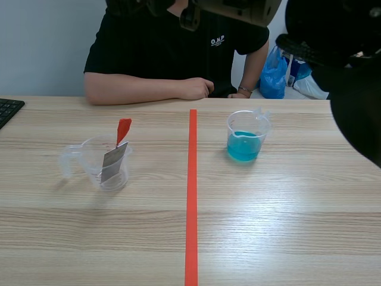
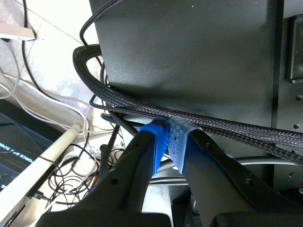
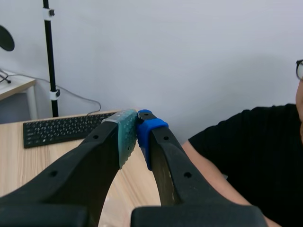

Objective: Do the redox reaction experiment.
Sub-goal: 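Lift the metal plate out of the left beaker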

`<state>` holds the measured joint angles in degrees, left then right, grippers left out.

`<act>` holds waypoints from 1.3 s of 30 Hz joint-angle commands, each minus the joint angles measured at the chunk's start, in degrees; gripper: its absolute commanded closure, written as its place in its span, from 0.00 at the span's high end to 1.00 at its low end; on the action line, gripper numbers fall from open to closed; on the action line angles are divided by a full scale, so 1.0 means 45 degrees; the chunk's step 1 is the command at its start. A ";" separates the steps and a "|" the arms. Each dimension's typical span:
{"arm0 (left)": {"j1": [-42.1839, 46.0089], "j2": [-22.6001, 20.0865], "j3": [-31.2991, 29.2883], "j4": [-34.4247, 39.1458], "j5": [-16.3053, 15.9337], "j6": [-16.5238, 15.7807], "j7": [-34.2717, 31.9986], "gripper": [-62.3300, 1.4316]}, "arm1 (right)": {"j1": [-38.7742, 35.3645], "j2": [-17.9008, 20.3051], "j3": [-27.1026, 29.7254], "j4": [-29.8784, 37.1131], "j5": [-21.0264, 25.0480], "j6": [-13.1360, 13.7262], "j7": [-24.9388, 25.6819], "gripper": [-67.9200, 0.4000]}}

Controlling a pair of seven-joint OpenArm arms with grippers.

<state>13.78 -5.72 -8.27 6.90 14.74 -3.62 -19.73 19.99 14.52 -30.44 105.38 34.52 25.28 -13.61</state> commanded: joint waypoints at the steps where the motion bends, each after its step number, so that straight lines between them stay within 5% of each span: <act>1: 0.0073 -0.0005 -0.0024 0.0146 -0.0029 -0.0029 -0.0073 0.09 | 0.0238 0.0651 0.0000 0.0039 0.0311 -0.0039 0.0243 0.02; 9: 0.0073 -0.0005 -0.0024 0.0146 -0.0029 -0.0029 -0.0073 0.09 | 0.0209 0.3376 0.0000 0.0039 0.1161 -0.0034 0.1452 0.07; 11: 0.0073 -0.0005 -0.0024 0.0146 -0.0029 -0.0029 -0.0073 0.09 | 0.0165 0.3857 0.0000 0.0039 0.1316 -0.0005 0.1486 0.27; 15: 0.0073 -0.0005 -0.0024 0.0146 -0.0029 -0.0029 -0.0073 0.09 | -0.0165 0.4352 0.0000 0.0034 0.1394 0.0000 0.1836 0.85; 17: 0.0073 -0.0005 -0.0024 0.0146 -0.0029 -0.0029 -0.0073 0.09 | -0.0452 0.4401 0.0000 0.0034 0.1389 0.0005 0.1846 1.00; 28: 0.0073 -0.0005 -0.0024 0.0146 -0.0029 -0.0029 -0.0073 0.09 | -0.1413 0.5061 -0.0015 -0.0131 0.1088 0.0010 0.1719 1.00; 39: 0.0073 -0.0005 -0.0024 0.0146 -0.0029 -0.0029 -0.0073 0.09 | -0.1443 0.4313 -0.0719 -0.2788 -0.0209 0.1001 0.4250 1.00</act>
<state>13.78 -5.72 -8.27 6.90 14.74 -3.62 -19.73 12.47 34.87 -33.89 92.55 33.34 29.47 4.23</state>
